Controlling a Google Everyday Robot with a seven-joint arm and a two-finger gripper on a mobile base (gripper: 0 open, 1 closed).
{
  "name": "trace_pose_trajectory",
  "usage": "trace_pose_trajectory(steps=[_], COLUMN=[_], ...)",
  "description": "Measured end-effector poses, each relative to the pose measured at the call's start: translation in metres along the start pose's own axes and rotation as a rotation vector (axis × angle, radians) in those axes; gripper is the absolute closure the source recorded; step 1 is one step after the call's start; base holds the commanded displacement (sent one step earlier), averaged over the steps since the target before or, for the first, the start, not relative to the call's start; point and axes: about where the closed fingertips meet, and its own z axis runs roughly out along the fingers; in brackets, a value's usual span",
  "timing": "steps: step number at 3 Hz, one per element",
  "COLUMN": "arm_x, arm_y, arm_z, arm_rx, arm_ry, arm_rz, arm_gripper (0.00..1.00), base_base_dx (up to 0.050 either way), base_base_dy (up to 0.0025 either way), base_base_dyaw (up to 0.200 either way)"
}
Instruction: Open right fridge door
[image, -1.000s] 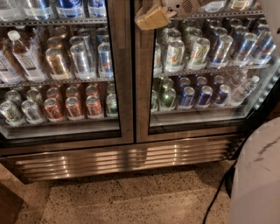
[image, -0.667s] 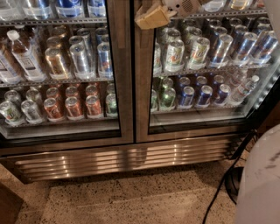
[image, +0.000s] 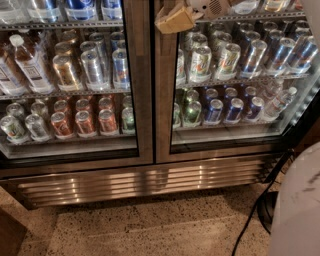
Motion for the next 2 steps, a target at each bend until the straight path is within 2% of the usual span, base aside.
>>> trace_pose_trajectory(steps=[2], arm_x=[0.0000], arm_y=[-0.0022], arm_z=[-0.0021], arm_rx=[0.011], arm_ry=[-0.020], arm_rz=[-0.013], arm_gripper=[1.00], base_base_dx=[0.000], base_base_dy=[0.00000], base_base_dyaw=[0.000])
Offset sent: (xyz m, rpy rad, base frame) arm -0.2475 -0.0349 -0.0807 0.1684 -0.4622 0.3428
